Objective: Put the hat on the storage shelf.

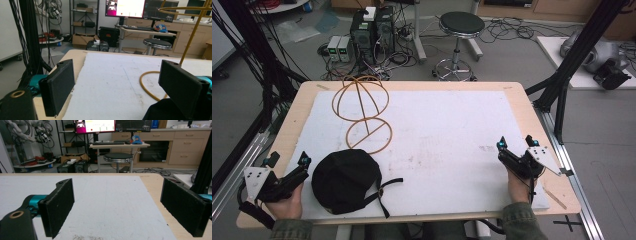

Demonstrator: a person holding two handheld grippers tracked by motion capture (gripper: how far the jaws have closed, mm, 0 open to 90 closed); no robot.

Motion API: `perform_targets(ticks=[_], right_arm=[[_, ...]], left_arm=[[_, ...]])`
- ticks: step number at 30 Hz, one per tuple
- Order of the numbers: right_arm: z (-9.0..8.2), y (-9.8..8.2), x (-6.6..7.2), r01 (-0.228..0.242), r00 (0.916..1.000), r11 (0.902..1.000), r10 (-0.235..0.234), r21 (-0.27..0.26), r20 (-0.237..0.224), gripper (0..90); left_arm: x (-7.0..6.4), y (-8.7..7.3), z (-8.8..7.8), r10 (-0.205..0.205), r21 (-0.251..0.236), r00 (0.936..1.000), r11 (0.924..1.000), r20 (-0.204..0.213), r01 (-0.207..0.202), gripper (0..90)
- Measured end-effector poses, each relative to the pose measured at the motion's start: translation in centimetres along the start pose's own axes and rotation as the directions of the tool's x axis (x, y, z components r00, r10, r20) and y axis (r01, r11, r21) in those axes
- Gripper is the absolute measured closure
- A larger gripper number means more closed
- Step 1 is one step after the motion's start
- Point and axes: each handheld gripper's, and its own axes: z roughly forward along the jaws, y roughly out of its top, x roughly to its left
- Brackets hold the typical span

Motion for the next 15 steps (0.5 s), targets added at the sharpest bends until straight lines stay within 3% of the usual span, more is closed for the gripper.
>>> perform_targets(ticks=[15], right_arm=[[0.06, -0.11, 0.19, 0.003, 1.0, 1.0, -0.003, 0.009, -0.008, 11.1]], left_arm=[[0.18, -0.06, -0.09, -0.01, 0.002, 0.9999, 0.9999, 0.01, 0.01, 13.9]])
